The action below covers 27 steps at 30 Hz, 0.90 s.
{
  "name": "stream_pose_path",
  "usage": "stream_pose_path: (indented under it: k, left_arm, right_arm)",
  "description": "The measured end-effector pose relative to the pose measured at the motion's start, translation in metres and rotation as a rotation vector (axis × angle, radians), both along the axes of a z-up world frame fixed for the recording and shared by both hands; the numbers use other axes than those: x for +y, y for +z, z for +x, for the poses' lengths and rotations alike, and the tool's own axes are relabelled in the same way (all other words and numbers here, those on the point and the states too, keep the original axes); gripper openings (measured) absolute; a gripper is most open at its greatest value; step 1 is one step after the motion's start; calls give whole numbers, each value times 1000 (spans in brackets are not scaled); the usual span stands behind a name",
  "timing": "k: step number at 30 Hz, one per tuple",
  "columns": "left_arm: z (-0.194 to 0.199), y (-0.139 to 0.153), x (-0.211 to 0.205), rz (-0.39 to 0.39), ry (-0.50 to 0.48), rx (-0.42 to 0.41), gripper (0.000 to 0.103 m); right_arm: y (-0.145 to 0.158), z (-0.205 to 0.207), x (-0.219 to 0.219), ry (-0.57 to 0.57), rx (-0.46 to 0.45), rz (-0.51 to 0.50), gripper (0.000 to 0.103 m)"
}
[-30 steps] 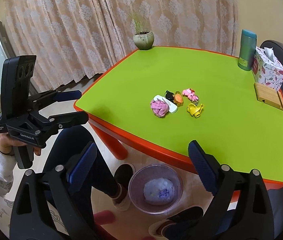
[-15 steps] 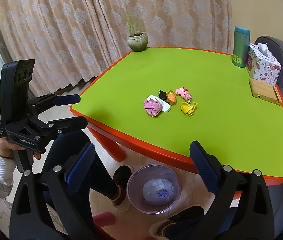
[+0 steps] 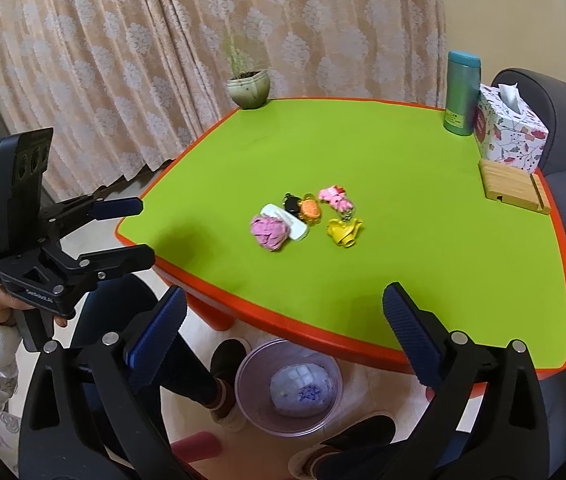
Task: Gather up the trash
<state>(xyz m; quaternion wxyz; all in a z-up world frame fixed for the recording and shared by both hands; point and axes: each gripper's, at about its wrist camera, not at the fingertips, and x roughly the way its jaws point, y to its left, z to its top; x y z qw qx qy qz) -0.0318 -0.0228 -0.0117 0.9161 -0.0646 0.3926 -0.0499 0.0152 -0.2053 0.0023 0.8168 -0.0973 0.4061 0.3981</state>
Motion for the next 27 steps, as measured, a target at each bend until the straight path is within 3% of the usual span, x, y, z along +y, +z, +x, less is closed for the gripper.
stream_pose_path:
  k: [11, 27]
  left_arm:
    - [30, -6, 2, 0, -25, 50, 95]
    - [96, -44, 0, 23, -49, 213, 95]
  right_arm:
    - [-4, 32, 5, -42, 1, -45, 97]
    - [-15, 59, -2, -84, 26, -68, 97]
